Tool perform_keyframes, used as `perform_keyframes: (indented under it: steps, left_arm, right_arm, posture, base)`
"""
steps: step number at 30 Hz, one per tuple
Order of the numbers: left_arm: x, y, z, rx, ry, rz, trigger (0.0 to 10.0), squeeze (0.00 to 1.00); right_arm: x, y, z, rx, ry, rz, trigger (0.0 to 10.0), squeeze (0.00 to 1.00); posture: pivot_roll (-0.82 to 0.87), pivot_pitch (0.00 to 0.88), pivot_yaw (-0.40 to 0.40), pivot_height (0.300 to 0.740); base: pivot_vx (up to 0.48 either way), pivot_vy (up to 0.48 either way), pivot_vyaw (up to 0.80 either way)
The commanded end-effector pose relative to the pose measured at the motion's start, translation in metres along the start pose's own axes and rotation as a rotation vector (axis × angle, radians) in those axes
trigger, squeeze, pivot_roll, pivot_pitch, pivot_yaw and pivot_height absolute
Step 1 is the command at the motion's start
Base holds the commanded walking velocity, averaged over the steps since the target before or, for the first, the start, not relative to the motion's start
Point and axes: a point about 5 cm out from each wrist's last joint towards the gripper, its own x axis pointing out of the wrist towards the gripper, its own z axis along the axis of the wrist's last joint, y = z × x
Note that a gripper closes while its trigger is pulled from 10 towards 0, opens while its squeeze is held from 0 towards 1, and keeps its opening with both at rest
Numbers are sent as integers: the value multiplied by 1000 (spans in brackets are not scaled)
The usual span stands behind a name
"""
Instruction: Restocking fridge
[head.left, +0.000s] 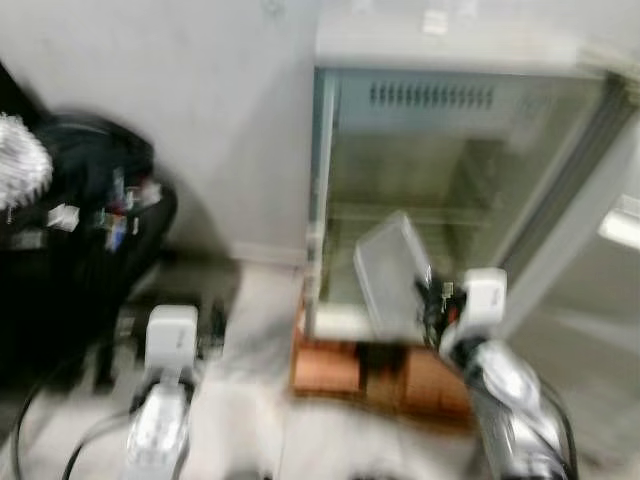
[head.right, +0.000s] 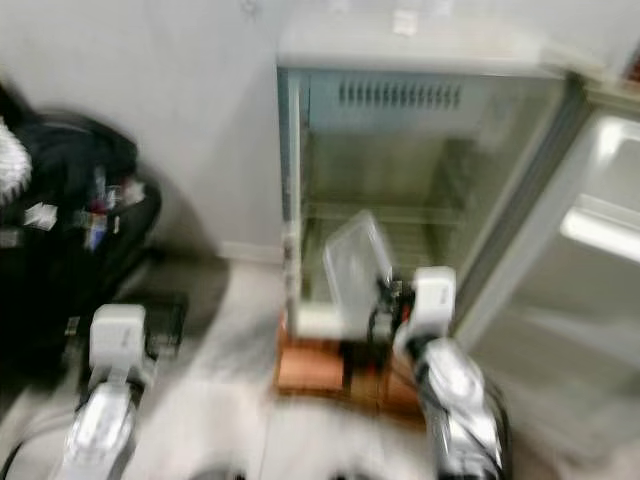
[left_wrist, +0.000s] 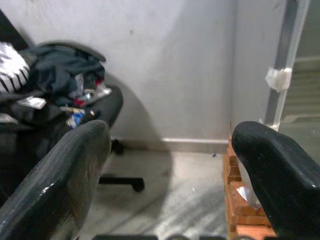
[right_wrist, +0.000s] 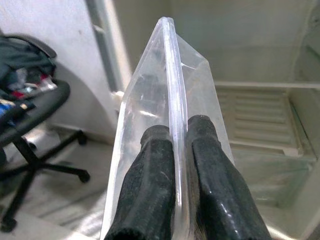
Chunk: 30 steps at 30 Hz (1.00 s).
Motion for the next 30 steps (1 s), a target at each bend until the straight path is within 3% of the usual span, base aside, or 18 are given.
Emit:
perform_keyframes:
  steps: [1,13,24,30]
  left_arm:
    - [0,0,1,-4,0,-1,10000,0]
    - [-1,0,0,-11,9,1,10000,0]
    - [-3,0,-1,-15,15,6,10000,0]
    - [-3,0,-1,-19,14,11,10000,0]
  right_arm:
    - [0,-3,3,-8,-7,-3,10000,0]
    - [-1,-2,2,-14,2,2,10000,0]
    - [-2,-2,0,-15,13,8,10000,0]
    - [0,-1,1,-19,11,18,10000,0]
  posture:
    - [18,0,-6,740]
    - [17,0,-10,740]
    - [19,0,-14,740]
    - [24,0,-14,740]
  base:
    - [-277,0,0]
    - [-269,0,-769]
    - [0,0,-800]
    - [0,0,0]
